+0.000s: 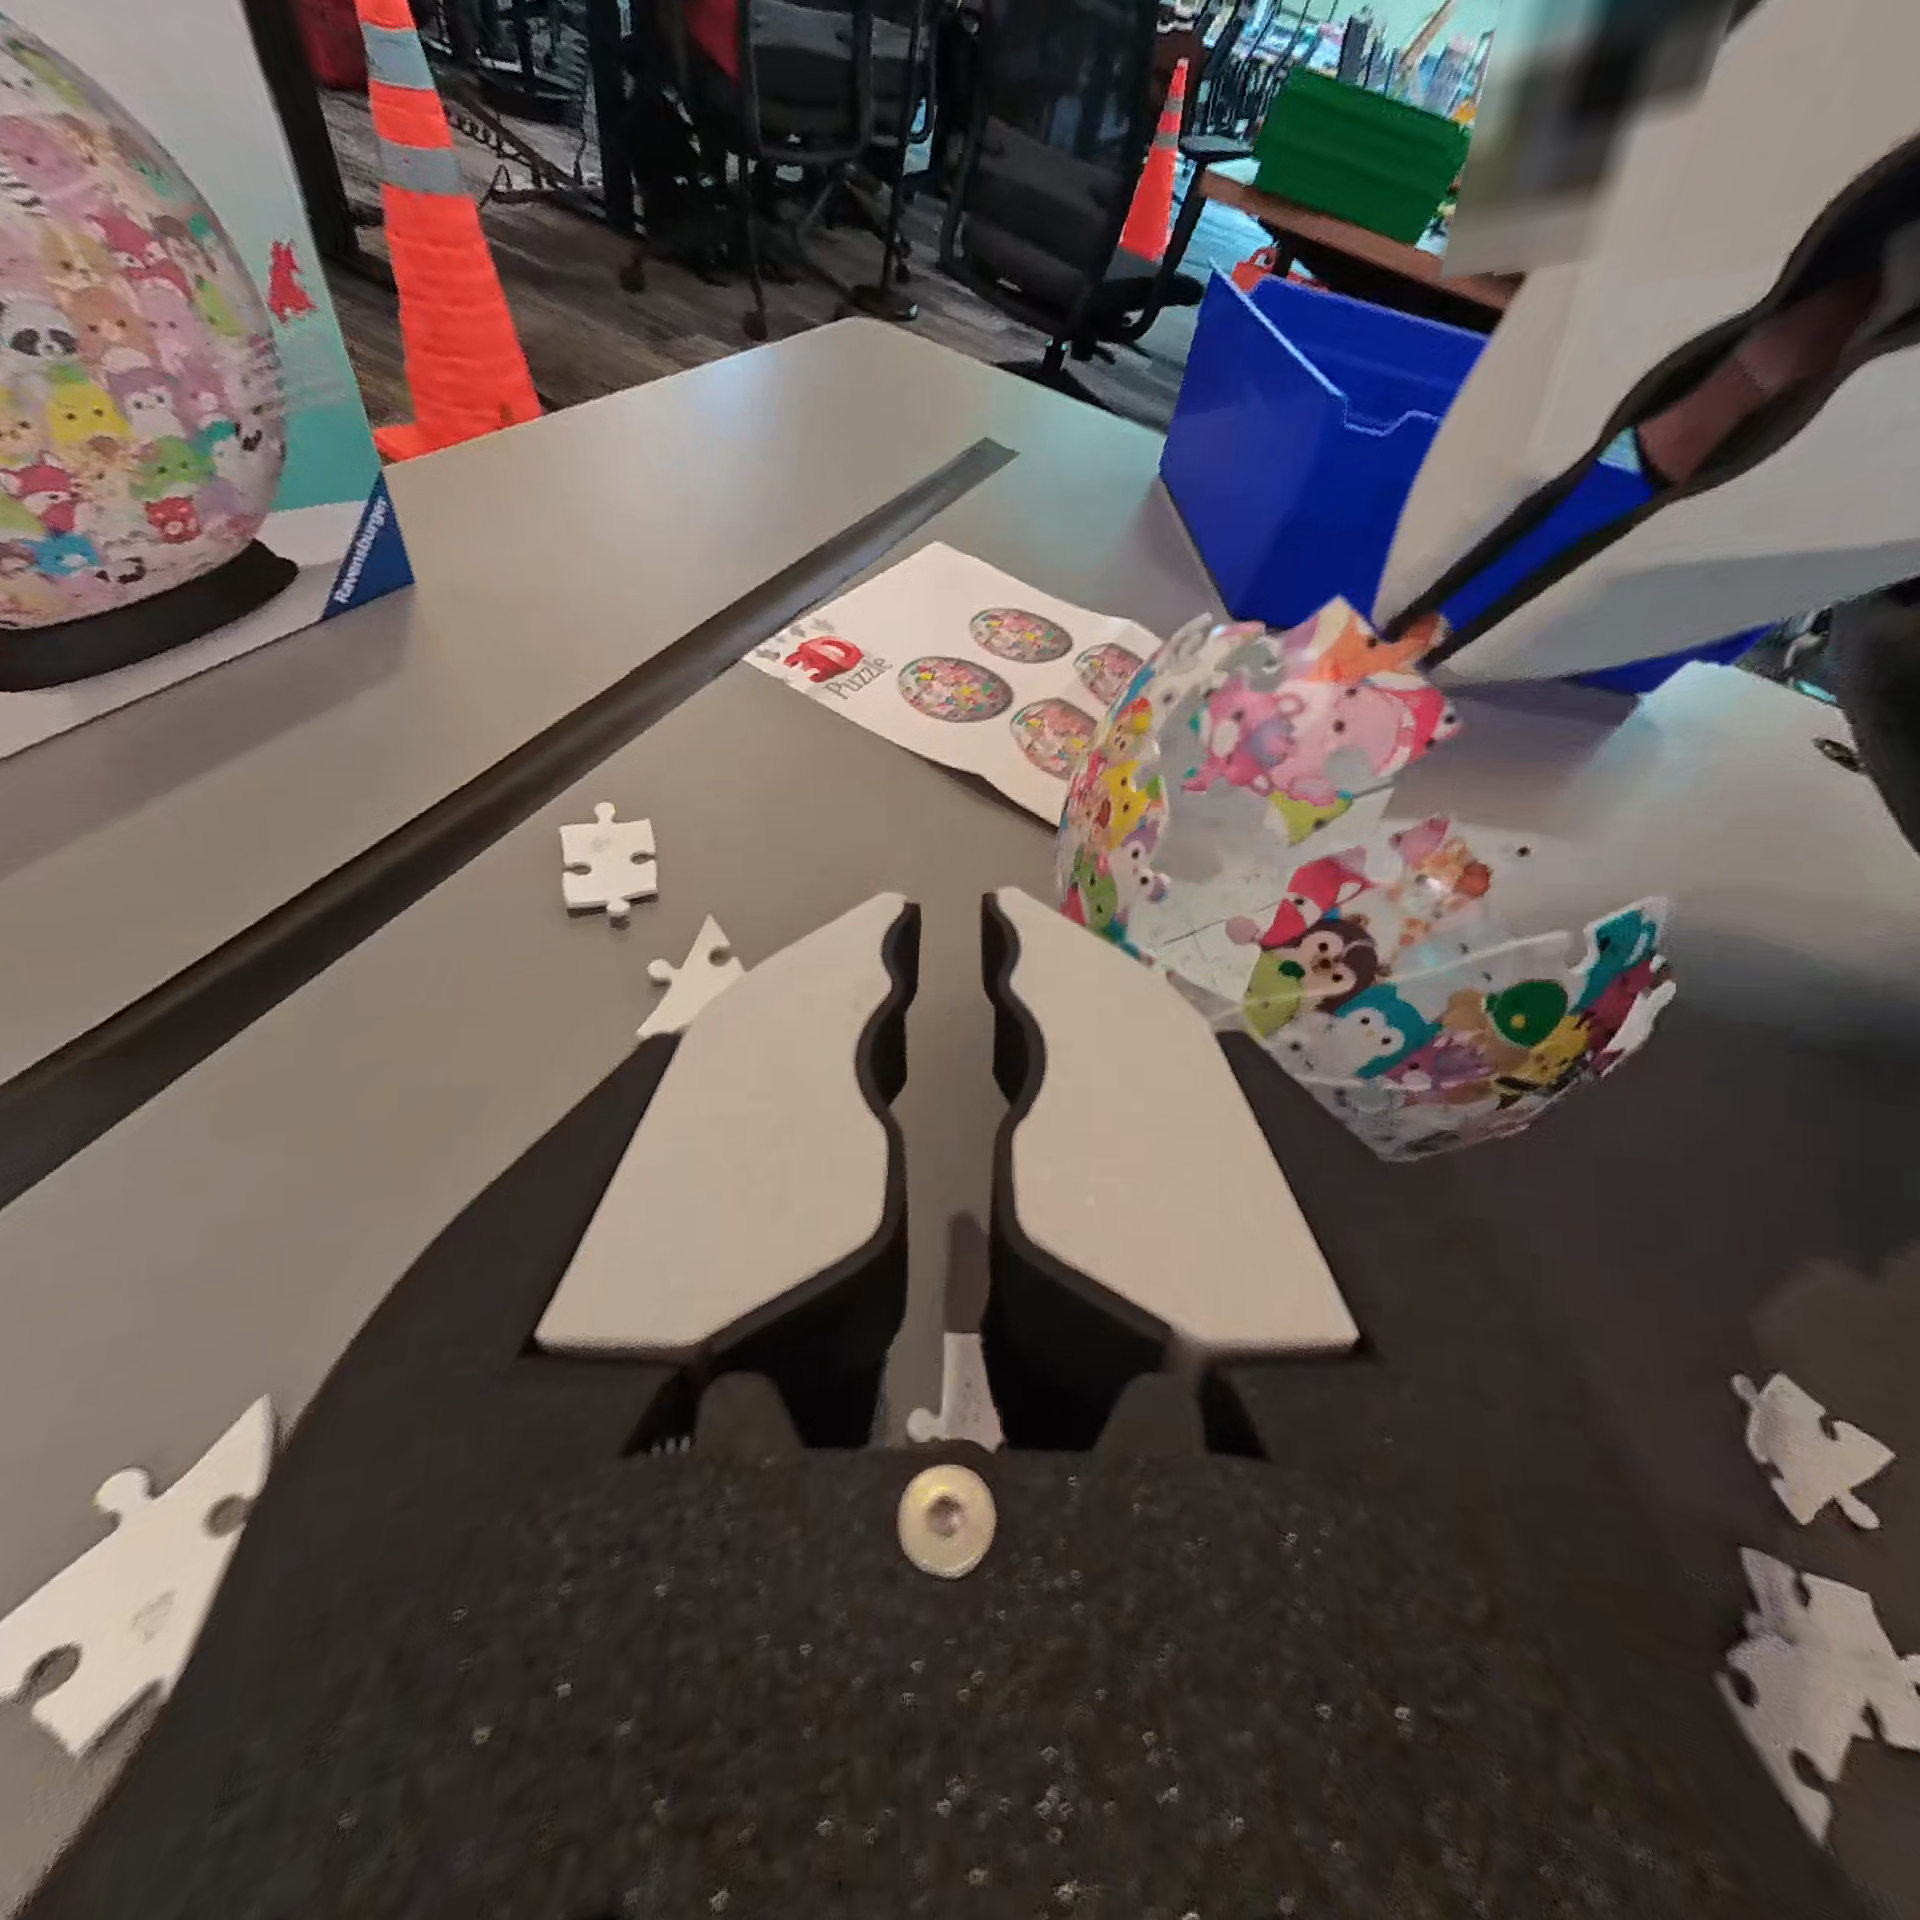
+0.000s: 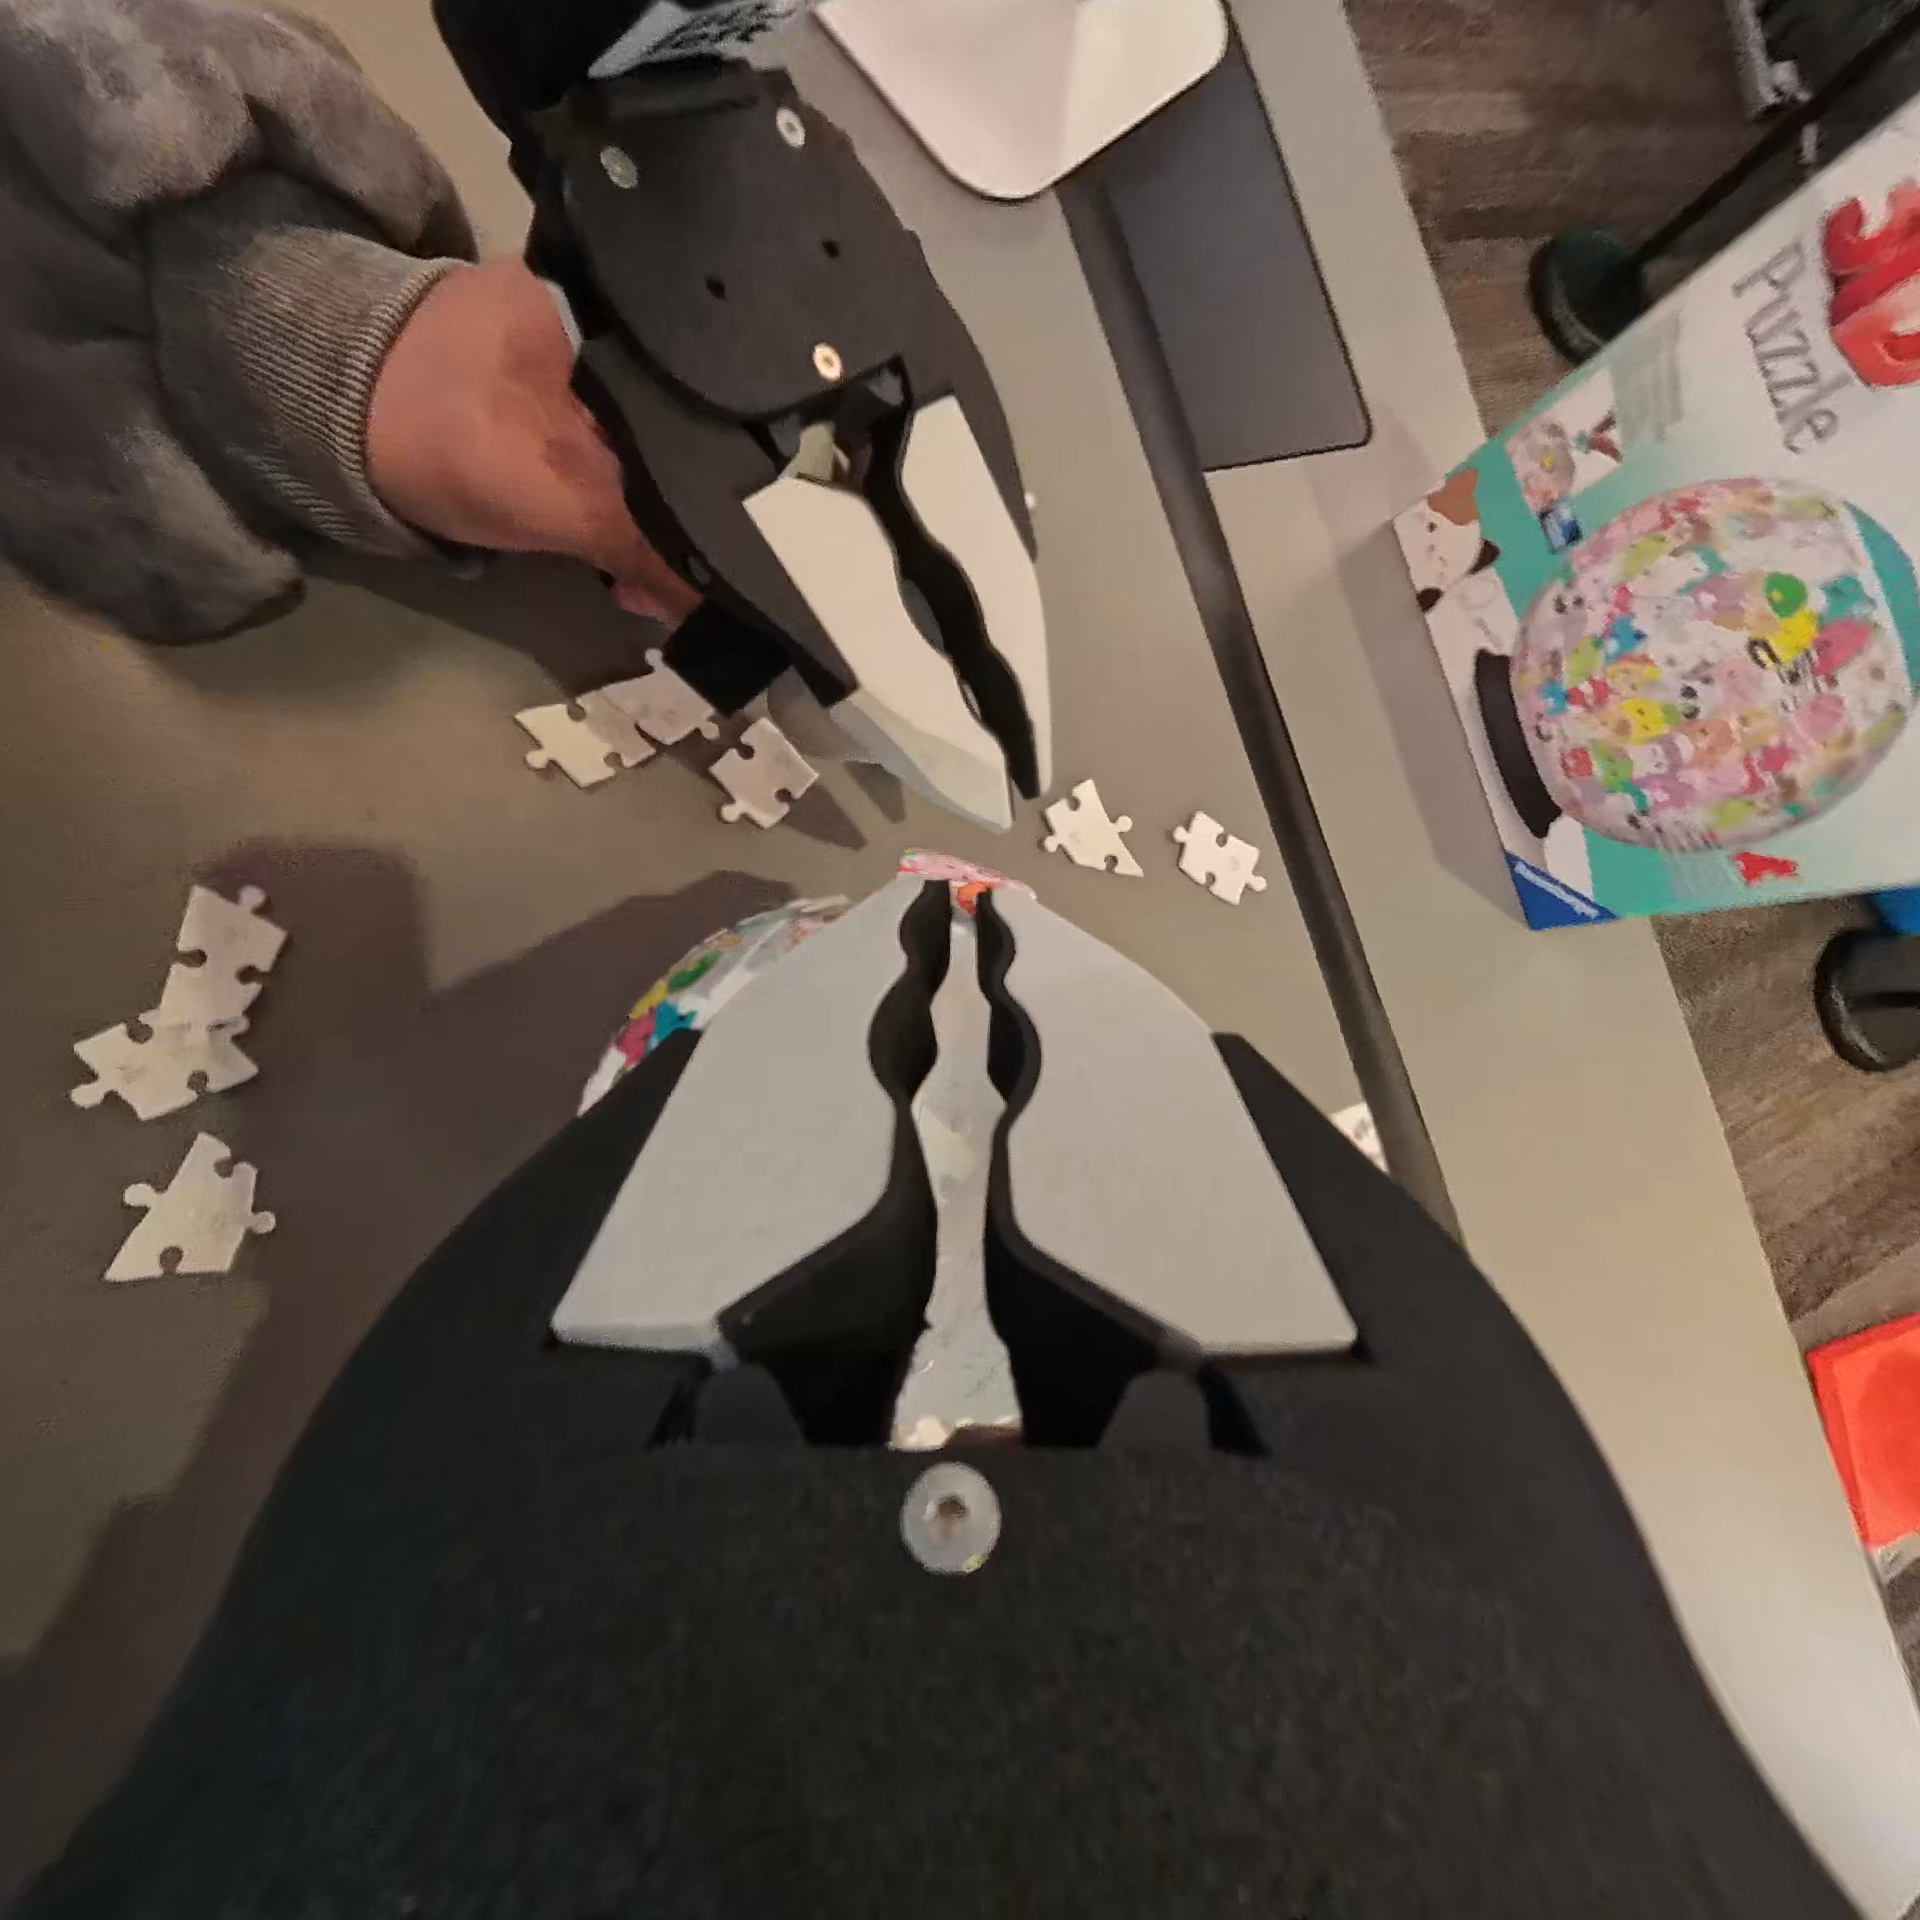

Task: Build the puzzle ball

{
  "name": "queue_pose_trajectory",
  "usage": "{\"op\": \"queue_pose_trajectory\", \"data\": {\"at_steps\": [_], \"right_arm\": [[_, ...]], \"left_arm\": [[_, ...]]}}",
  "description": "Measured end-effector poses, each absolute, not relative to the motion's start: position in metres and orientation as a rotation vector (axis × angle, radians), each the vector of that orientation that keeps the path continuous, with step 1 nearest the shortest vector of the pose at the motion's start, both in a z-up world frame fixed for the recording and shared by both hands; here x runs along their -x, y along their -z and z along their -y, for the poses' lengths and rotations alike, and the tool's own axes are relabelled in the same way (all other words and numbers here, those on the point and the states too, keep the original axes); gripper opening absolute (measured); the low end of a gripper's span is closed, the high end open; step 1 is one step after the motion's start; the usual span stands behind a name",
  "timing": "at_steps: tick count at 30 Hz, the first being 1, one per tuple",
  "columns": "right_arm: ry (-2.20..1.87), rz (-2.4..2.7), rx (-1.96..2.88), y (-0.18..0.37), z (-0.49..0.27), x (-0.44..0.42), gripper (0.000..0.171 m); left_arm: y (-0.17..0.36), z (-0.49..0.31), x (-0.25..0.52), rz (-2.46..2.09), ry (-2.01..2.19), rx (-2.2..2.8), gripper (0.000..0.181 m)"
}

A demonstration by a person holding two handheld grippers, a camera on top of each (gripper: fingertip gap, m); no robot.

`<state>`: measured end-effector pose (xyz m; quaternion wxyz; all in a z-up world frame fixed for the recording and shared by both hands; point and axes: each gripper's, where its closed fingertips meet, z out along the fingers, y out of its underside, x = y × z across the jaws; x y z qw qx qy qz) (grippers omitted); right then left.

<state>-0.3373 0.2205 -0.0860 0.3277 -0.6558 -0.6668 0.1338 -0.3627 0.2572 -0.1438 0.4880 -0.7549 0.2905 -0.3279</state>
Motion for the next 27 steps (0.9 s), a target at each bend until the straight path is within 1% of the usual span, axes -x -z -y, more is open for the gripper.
{"op": "queue_pose_trajectory", "data": {"at_steps": [2,8,12,15,27], "right_arm": [[-0.366,1.808,1.716,0.086,-0.225,0.342,0.005],[-0.583,1.953,1.839,0.094,-0.222,0.358,0.005],[-0.496,2.111,1.818,0.108,-0.224,0.353,0.005],[-0.468,2.181,1.81,0.109,-0.224,0.35,0.005],[-0.478,2.261,1.818,0.118,-0.225,0.343,0.005]], "left_arm": [[0.144,-0.255,0.365,-0.694,0.815,1.84,0.01],[0.146,-0.252,0.366,-0.663,0.905,1.861,0.011],[0.148,-0.249,0.366,-0.667,0.93,1.871,0.011],[0.147,-0.248,0.365,-0.675,0.926,1.865,0.011],[0.145,-0.24,0.355,-0.738,0.949,1.838,0.014]]}}
